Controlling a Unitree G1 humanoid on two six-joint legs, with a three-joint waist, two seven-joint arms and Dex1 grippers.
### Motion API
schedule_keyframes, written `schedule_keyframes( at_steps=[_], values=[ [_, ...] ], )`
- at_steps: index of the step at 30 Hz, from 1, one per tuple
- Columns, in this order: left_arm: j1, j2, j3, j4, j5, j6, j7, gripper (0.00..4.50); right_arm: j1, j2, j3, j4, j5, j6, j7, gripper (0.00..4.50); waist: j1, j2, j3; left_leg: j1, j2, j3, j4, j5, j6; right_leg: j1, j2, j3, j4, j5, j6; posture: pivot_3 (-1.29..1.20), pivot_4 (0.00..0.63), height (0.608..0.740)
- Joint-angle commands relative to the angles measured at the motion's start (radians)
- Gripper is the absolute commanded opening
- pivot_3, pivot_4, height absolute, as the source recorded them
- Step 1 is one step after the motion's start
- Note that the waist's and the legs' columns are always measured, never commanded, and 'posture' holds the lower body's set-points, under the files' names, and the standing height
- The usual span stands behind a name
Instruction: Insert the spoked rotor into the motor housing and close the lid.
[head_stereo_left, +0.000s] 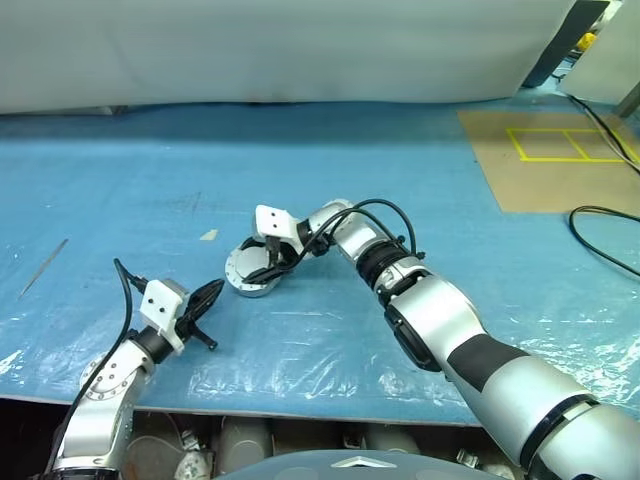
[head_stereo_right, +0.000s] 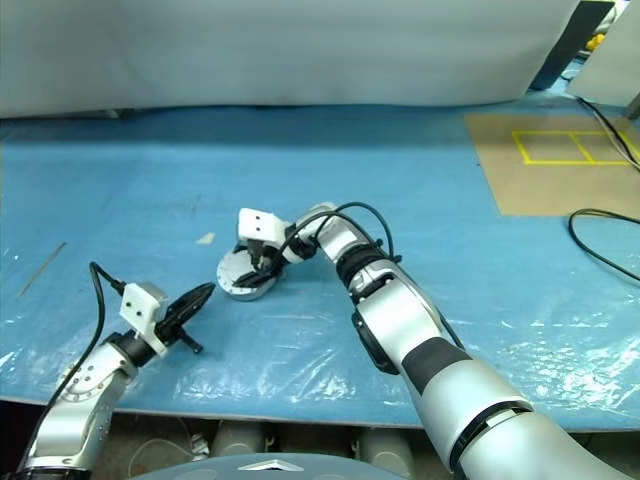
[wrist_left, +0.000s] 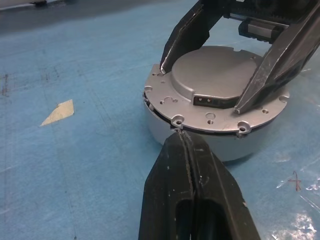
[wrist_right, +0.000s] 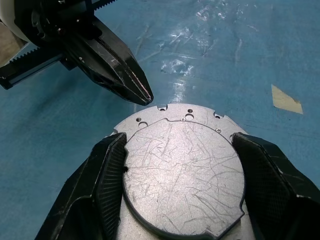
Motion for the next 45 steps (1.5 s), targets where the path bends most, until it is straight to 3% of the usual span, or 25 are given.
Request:
schedule_keyframes(
  at_steps=[1,8,17,28,32,40,45],
  values=[
    [0.016,0.001,0.002,-0.048,0.0,-0.006,0.007,0.0,-0.001,-0.011,0.011,0.01,-0.031,-0.033,0.002,3.01,0.0,0.0,0.0,0.0,0.0,0.0,0.0,0.0,0.0,0.0,0.0,0.0,0.0,0.0,0.0,0.0,0.15,0.74],
    [0.002,-0.001,0.004,-0.07,-0.016,0.004,0.02,0.0,0.036,-0.015,0.038,0.022,-0.088,-0.071,-0.11,3.01,0.001,0.002,0.001,0.001,0.0,0.0,0.0,-0.001,-0.001,0.001,0.0,0.0,0.0,0.0,0.0,0.0,0.15,0.74],
    [-0.088,0.008,-0.01,-0.15,-0.102,0.109,0.008,0.0,0.053,-0.034,0.062,0.026,-0.107,-0.067,-0.13,3.01,0.002,0.009,0.001,0.009,0.0,0.001,0.0,0.0,-0.001,0.007,0.0,0.0,0.001,0.001,-0.001,0.0,0.15,0.74],
    [-0.236,0.03,-0.166,0.002,0.074,0.228,0.028,0.0,0.032,-0.025,0.035,0.004,-0.07,-0.036,-0.116,3.01,0.002,0.014,0.003,0.011,0.0,0.001,0.0,0.0,-0.001,0.01,-0.001,0.001,0.0,0.001,-0.001,0.0,0.15,0.74],
    [-0.245,0.031,-0.191,0.014,0.094,0.245,0.015,0.0,0.012,-0.029,0.01,-0.013,-0.045,-0.027,-0.084,4.41,0.002,0.014,0.003,0.011,-0.001,0.001,0.0,0.0,-0.001,0.01,-0.001,0.001,0.0,0.001,-0.001,0.0,0.15,0.74],
    [-0.251,0.042,-0.183,0.025,0.091,0.25,-0.004,0.0,-0.002,-0.051,-0.069,-0.08,0.054,-0.084,0.105,4.46,0.002,0.014,0.003,0.001,-0.001,0.001,0.0,0.001,0.001,0.002,-0.001,0.0,-0.001,0.001,-0.001,0.0,0.15,0.74],
    [-0.243,0.05,-0.183,0.02,0.076,0.266,-0.024,0.0,0.003,-0.066,-0.112,-0.124,0.103,-0.077,0.145,4.46,0.001,0.014,0.003,0.001,-0.001,0.001,0.0,0.002,0.003,0.001,-0.001,0.0,-0.001,0.001,-0.001,0.0,0.15,0.74]
  ],
)
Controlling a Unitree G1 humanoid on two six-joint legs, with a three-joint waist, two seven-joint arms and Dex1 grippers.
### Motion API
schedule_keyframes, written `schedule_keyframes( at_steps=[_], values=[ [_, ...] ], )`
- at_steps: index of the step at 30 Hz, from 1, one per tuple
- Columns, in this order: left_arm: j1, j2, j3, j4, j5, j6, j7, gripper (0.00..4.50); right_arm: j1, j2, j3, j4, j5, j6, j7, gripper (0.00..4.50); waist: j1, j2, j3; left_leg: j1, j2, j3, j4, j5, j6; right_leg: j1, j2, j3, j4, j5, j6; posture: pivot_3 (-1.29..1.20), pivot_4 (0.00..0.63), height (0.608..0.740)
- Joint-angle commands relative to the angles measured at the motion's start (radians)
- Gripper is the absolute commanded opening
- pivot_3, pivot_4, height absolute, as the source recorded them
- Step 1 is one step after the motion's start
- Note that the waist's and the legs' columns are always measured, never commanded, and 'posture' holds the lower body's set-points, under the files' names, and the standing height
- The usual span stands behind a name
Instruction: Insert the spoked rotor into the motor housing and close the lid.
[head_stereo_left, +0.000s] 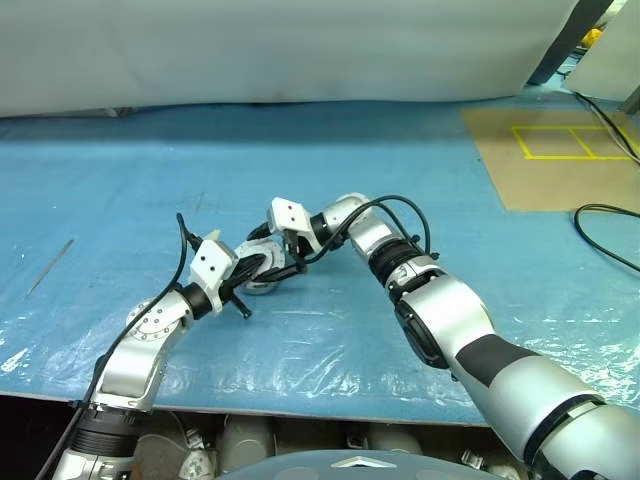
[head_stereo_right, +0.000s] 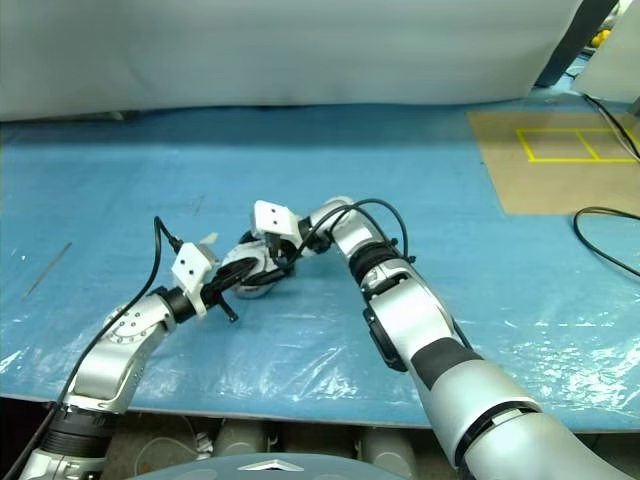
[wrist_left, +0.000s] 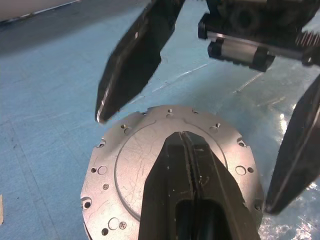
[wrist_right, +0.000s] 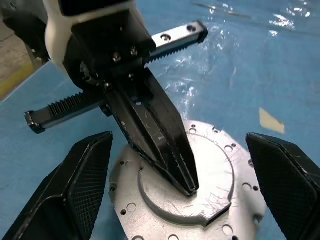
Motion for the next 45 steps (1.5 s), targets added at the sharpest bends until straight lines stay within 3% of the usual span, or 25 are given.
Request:
schedule_keyframes(
  at_steps=[1,10,22,31,36,39,45],
  values=[
    [0.035,0.018,-0.017,0.036,0.002,0.048,-0.023,0.0,-0.017,-0.004,-0.036,-0.051,0.046,-0.001,-0.006,4.46,0.0,0.0,0.0,0.0,0.0,0.0,0.0,0.0,0.0,0.0,0.0,0.0,0.0,0.0,0.0,0.0,0.15,0.74],
    [0.05,0.055,0.027,0.045,-0.011,0.047,-0.036,0.0,0.0,-0.041,-0.068,-0.054,0.048,0.303,-0.169,4.46,0.0,0.0,0.0,0.0,0.0,0.0,-0.001,-0.001,-0.002,-0.001,0.0,0.0,0.0,0.0,0.0,0.0,0.15,0.74],
    [0.05,0.054,0.023,0.056,-0.006,0.036,-0.03,0.0,-0.014,-0.043,-0.069,-0.064,0.09,0.986,-0.148,4.46,-0.001,0.0,0.0,0.001,0.0,0.0,-0.003,-0.001,-0.004,-0.001,0.0,0.0,-0.001,0.0,0.0,0.0,0.15,0.74],
    [0.051,0.051,0.026,0.06,-0.005,0.025,-0.026,0.0,0.0,0.06,-0.175,-0.092,0.243,1.392,-0.216,4.46,0.0,0.001,0.0,0.003,0.0,0.0,-0.004,0.0,-0.007,0.0,0.0,0.001,-0.001,0.0,0.0,0.0,0.15,0.74],
    [0.053,0.056,0.034,0.057,-0.005,0.023,-0.027,0.0,0.01,0.129,-0.365,-0.095,0.369,1.506,-0.403,4.46,-0.004,0.0,0.0,0.005,0.0,0.001,-0.008,0.002,-0.011,0.0,0.001,0.001,-0.001,0.0,0.0,0.0,0.15,0.74],
    [0.06,0.062,0.045,0.051,-0.006,0.024,-0.028,0.0,0.012,0.142,-0.475,-0.091,0.432,1.51,-0.504,3.9,-0.004,0.0,0.0,0.008,0.0,0.001,-0.013,0.004,-0.013,0.0,0.002,0.002,-0.002,-0.001,-0.002,0.0,0.15,0.74],
    [0.065,0.069,0.056,0.057,-0.003,0.018,-0.03,0.0,0.027,0.136,-0.511,-0.13,0.473,1.532,-0.544,2.0,-0.002,0.0,0.0,0.005,-0.001,0.001,-0.014,0.004,-0.014,-0.003,0.003,0.001,-0.002,0.0,0.001,0.0,0.15,0.74]
  ],
)
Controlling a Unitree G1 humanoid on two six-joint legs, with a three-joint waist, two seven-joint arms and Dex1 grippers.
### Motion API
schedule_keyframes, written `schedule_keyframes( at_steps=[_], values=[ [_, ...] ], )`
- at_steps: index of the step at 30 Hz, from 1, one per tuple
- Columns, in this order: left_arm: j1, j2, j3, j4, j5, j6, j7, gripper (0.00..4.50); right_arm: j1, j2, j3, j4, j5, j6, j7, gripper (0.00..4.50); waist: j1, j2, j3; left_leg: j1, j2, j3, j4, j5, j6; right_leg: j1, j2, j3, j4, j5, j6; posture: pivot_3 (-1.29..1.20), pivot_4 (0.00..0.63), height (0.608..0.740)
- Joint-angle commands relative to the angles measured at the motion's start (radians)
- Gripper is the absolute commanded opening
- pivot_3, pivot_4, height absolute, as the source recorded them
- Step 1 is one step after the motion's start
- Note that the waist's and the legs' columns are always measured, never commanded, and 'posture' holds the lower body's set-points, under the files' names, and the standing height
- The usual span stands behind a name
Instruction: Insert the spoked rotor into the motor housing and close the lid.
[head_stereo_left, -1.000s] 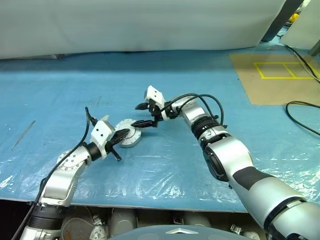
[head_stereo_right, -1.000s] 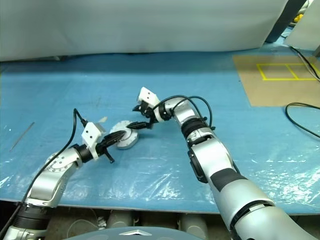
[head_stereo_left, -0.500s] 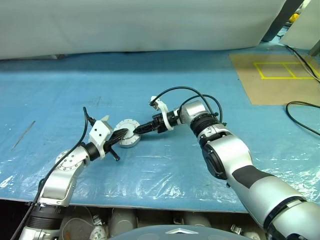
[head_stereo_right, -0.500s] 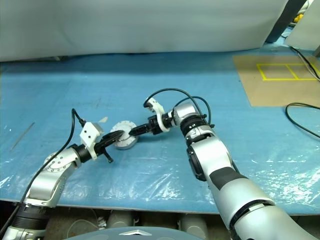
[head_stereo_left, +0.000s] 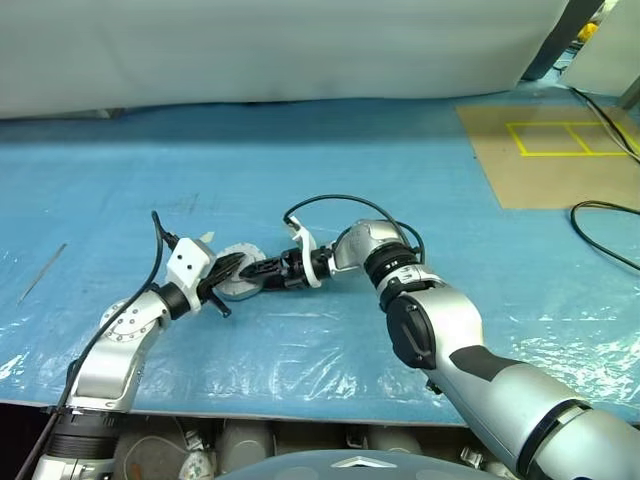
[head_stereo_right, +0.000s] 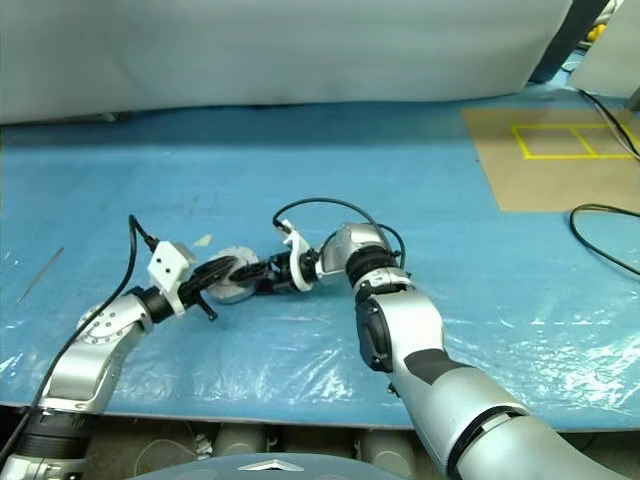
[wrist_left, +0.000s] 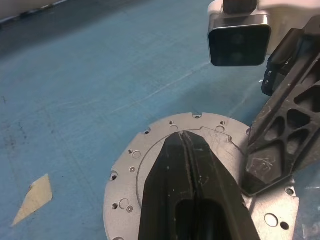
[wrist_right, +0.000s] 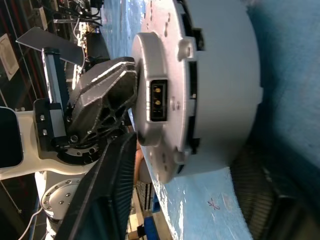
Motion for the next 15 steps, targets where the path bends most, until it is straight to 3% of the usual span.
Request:
schedule_keyframes(
  at_steps=[1,3,10,15],
  values=[
    [0.033,0.005,-0.034,0.039,0.025,0.025,-0.009,0.0,-0.007,0.024,-0.054,-0.055,0.083,-0.019,-0.019,1.81,0.001,0.0,0.0,0.0,0.0,0.0,0.0,0.0,0.0,0.0,0.0,0.0,0.0,0.0,0.0,0.0,0.15,0.74],
    [0.029,0.003,-0.035,0.043,0.027,0.023,-0.009,0.0,-0.003,0.017,-0.066,-0.056,0.096,-0.028,-0.039,1.35,0.003,0.0,0.0,0.0,0.0,0.0,0.0,0.0,0.0,0.0,0.0,-0.001,0.0,-0.001,-0.002,0.0,0.15,0.74],
    [0.0,-0.033,-0.003,0.058,0.007,-0.007,0.019,0.0,0.013,0.015,-0.072,-0.053,0.105,-0.066,-0.113,1.34,0.003,0.0,0.0,0.0,0.0,0.0,0.0,0.0,0.0,0.0,-0.001,0.0,0.0,-0.002,-0.003,0.0,0.15,0.74],
    [-0.03,-0.175,0.188,0.003,-0.215,0.022,0.126,0.0,0.034,0.028,-0.073,-0.108,0.118,-0.188,-0.12,1.34,0.004,-0.004,0.003,-0.002,0.0,0.0,0.002,0.0,0.0,0.0,-0.001,-0.001,0.0,-0.001,-0.002,0.0,0.15,0.74]
  ],
)
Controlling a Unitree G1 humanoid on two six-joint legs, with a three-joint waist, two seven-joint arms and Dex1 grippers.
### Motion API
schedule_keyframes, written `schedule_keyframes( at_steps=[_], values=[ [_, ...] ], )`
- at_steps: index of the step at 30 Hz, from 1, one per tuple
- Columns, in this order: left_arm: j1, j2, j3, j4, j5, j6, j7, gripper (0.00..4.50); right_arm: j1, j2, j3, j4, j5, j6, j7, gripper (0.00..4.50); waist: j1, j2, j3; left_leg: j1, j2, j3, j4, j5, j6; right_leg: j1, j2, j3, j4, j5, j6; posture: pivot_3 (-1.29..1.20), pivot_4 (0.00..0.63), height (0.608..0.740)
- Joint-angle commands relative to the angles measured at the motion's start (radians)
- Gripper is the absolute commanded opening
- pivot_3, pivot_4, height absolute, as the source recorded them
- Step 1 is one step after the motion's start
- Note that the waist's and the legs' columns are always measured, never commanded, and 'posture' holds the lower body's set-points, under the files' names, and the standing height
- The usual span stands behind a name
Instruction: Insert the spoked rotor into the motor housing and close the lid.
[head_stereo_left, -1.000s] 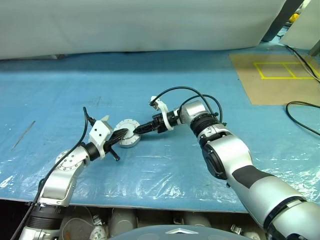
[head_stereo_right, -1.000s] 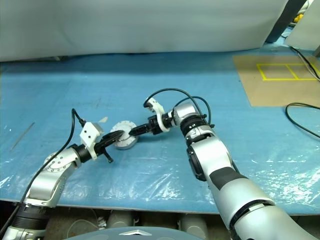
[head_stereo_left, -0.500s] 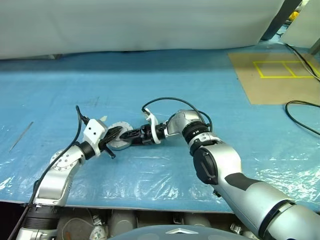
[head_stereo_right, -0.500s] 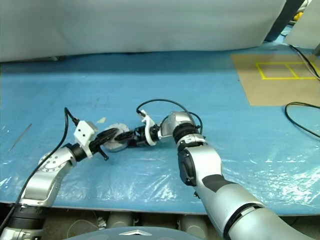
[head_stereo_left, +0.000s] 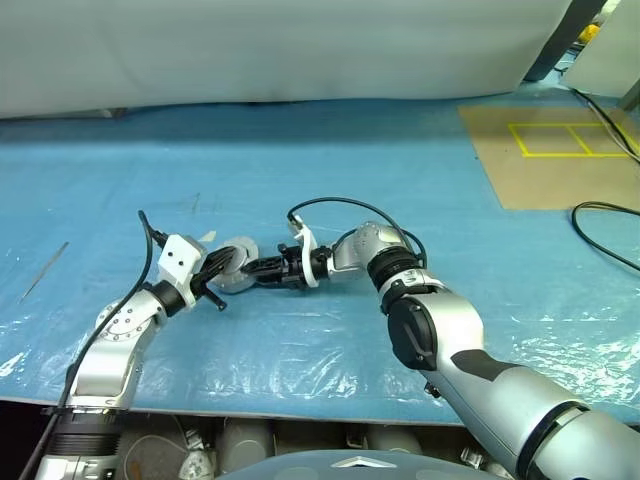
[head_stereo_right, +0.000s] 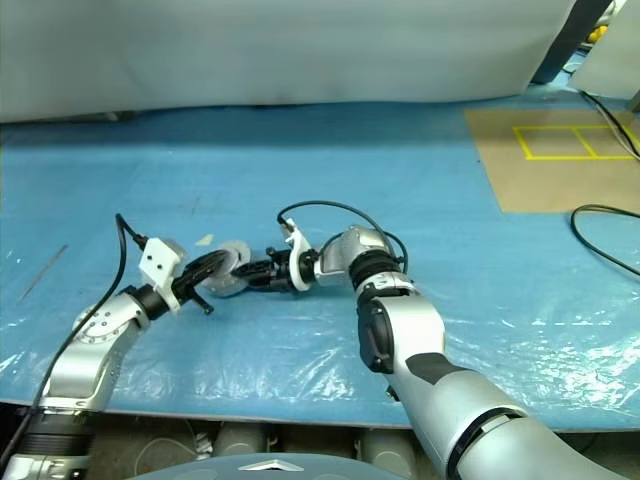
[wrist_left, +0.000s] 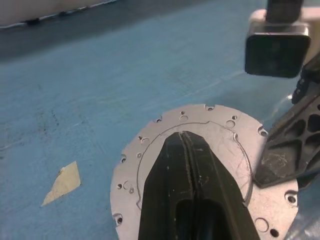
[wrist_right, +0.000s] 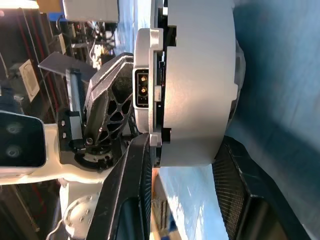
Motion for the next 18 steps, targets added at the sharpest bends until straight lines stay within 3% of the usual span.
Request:
schedule_keyframes(
  at_steps=[1,10,13,18],
  values=[
    [-0.005,-0.056,0.139,-0.05,-0.164,0.026,0.061,0.0,0.0,0.013,-0.02,-0.081,0.049,-0.11,0.004,1.34,0.001,-0.004,0.002,-0.002,0.0,0.0,0.0,0.0,0.0,-0.001,0.0,0.0,0.0,0.0,0.0,0.0,0.15,0.74],
    [0.078,-0.173,0.273,-0.079,-0.418,0.122,0.133,0.0,-0.036,0.017,-0.041,-0.216,0.141,-0.19,0.05,1.34,0.003,-0.013,0.008,-0.01,0.0,0.0,0.0,0.0,0.0,-0.005,0.001,-0.003,-0.003,0.003,0.005,0.0,0.15,0.74],
    [0.048,-0.248,0.287,-0.1,-0.551,0.158,0.178,0.54,-0.047,0.016,-0.042,-0.247,0.169,-0.186,0.057,1.34,0.005,-0.016,0.009,-0.012,0.0,0.0,0.0,-0.001,-0.001,-0.005,0.001,-0.005,-0.004,0.003,0.005,0.0,0.15,0.74],
    [-0.008,-0.332,0.294,-0.104,-0.702,0.193,0.221,2.16,-0.071,0.01,-0.079,-0.234,0.23,-0.177,0.036,1.34,0.008,-0.016,0.01,-0.01,0.0,0.0,0.001,-0.001,-0.001,-0.004,0.001,-0.005,-0.001,0.003,0.005,0.0,0.15,0.74]
  ],
)
